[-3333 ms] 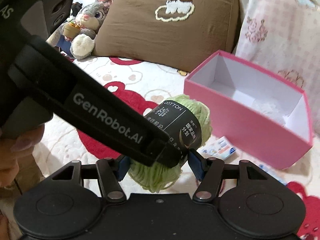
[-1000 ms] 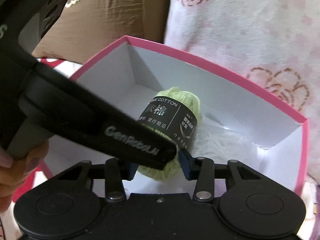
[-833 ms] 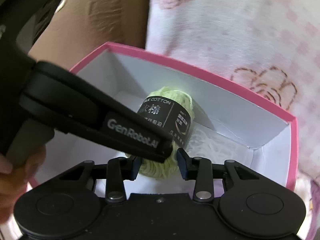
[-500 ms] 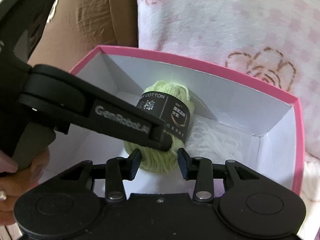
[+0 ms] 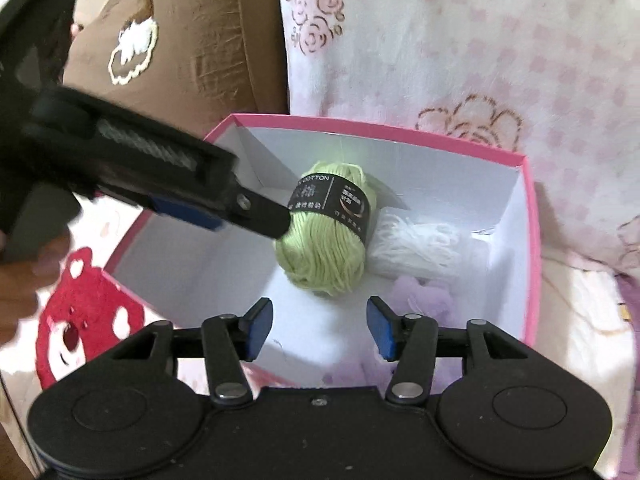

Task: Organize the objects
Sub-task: 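Open the left gripper to release the yarn ball and lift away, then move the left gripper back toward the blue-and-white wet-wipes pack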

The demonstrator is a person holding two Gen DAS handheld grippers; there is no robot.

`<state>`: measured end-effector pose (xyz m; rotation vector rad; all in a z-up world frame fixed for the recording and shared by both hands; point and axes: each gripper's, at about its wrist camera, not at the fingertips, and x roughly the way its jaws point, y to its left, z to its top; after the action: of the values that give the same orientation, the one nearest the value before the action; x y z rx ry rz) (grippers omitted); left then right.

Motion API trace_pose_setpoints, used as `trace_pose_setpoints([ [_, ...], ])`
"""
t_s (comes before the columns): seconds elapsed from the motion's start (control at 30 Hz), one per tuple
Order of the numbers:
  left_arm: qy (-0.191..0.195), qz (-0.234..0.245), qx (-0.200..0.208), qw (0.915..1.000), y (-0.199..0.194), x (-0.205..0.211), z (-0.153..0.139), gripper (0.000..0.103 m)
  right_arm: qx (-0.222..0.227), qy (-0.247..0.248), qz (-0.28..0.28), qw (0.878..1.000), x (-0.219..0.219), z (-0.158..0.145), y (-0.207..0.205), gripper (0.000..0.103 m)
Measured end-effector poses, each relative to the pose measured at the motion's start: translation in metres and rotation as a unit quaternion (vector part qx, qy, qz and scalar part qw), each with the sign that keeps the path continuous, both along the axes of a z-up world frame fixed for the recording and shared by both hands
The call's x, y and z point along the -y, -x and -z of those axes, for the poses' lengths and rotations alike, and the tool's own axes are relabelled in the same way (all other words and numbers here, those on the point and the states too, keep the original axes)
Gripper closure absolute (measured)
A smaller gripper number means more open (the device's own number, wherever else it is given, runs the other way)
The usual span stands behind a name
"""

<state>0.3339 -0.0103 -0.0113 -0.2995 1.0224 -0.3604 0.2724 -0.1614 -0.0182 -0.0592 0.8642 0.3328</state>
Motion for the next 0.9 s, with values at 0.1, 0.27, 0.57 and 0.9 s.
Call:
trace_pose_setpoints([
  [0.1,-0.001,0.012,-0.001,0.9999,0.009,-0.005,-0.017,0.031,0.005,-0.005,0.01,1.0,0.015,-0.004,0.018,0.044],
  [0.27,-0.022,0.019,-0.001,0.9996,0.035,-0.014,-0.037,0.031,0.021,-0.013,0.017,1.0,0.025,-0.037,0.049,0.041],
  [0.57,-0.051,0.015,0.02,0.9984,0.089,-0.029,-0.074,0.019,0.047,0.038,-0.005,0.998,0.014,-0.085,0.094,0.021],
  [0.9,-0.031,0.018,0.019,0.9992,0.138,-0.026,-0.084,0.01,0.088,0.087,-0.035,0.992,-0.003,-0.11,0.142,0.013],
])
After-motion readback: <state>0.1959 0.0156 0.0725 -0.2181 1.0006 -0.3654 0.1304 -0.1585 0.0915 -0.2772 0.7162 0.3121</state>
